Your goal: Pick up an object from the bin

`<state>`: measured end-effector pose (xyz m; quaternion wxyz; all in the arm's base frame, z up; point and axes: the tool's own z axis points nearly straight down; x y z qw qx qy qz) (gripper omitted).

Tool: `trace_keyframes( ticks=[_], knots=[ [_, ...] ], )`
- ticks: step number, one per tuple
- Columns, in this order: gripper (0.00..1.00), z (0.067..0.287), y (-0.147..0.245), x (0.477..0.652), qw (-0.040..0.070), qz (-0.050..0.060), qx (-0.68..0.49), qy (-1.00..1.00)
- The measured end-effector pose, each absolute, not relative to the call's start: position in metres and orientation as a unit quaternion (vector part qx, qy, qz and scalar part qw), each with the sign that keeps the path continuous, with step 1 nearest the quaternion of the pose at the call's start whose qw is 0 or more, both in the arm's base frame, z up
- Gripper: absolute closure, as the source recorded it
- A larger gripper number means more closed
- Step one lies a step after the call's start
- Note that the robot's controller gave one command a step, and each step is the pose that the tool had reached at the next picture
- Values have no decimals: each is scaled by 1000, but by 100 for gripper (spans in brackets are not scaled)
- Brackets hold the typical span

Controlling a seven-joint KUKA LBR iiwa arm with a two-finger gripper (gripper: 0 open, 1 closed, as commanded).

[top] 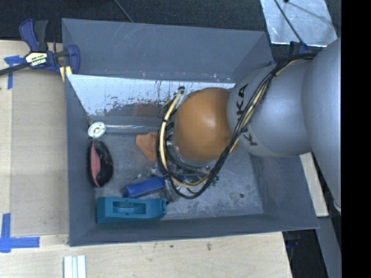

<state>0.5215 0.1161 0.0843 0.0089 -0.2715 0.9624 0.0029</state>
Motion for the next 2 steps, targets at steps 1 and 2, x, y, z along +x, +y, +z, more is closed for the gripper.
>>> trace_keyframes(
  ticks=[1, 2],
  knots=[
    [100, 97, 114, 521, 7, 1, -271, 963],
    [100, 109, 114, 521, 5, 0, -270, 963]
  ],
)
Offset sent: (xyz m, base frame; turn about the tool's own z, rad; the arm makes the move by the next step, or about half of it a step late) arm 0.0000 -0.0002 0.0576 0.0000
